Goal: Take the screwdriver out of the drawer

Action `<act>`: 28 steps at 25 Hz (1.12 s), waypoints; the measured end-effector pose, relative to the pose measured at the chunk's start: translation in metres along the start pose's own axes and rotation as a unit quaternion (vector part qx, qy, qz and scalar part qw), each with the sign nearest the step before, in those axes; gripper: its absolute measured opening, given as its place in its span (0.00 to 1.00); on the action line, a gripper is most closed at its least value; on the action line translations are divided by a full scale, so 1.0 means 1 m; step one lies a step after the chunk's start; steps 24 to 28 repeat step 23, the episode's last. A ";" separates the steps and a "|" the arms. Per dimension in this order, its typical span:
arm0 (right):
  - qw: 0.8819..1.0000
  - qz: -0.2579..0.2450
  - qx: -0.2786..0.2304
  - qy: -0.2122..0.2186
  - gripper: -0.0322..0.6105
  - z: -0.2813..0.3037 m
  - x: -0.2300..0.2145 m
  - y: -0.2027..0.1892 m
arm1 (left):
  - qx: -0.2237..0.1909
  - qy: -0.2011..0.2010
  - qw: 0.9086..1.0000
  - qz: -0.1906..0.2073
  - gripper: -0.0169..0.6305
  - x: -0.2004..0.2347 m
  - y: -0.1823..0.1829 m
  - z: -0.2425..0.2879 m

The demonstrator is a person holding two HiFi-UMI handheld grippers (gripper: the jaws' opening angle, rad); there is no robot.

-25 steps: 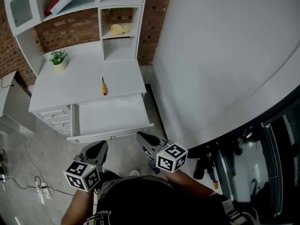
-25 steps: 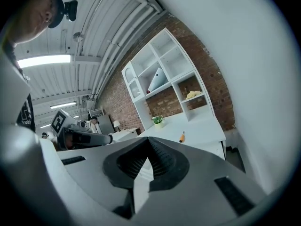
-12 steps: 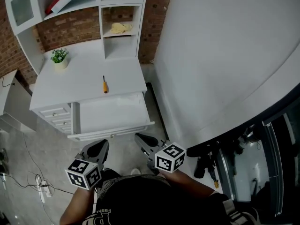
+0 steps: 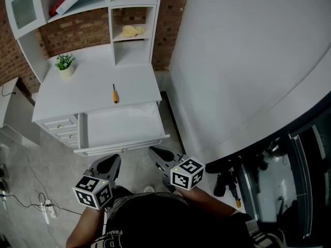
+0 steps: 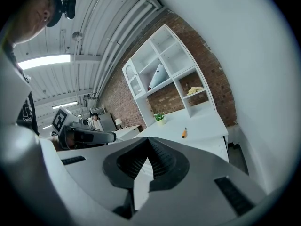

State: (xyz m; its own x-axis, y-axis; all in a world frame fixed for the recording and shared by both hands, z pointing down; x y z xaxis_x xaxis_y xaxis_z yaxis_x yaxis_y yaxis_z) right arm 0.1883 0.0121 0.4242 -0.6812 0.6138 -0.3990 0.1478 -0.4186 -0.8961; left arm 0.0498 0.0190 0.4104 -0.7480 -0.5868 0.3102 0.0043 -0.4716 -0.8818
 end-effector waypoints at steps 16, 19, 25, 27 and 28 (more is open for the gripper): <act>1.000 0.001 -0.001 0.001 0.06 0.005 -0.005 0.003 | -0.003 0.001 1.000 0.002 0.05 0.003 0.005 0.005; 1.000 0.000 -0.001 0.001 0.06 0.005 -0.005 0.003 | -0.003 0.001 1.000 0.002 0.05 0.002 0.005 0.006; 1.000 -0.001 0.000 0.000 0.06 0.005 -0.005 0.003 | -0.004 0.001 1.000 0.002 0.05 0.003 0.005 0.005; 1.000 -0.001 0.000 0.000 0.06 0.005 -0.005 0.003 | -0.004 0.001 1.000 0.002 0.05 0.003 0.005 0.005; 1.000 -0.001 0.000 0.000 0.06 0.005 -0.005 0.003 | -0.004 0.001 1.000 0.002 0.05 0.003 0.005 0.005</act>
Point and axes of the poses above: the fingertips, and each gripper's own axes: z forward along the fingers, x to its left, y out of its top, the point moved 2 cm from there along -z, backward along the fingers, and after that the axes turned 2 degrees about y, right-handed, at the moved point
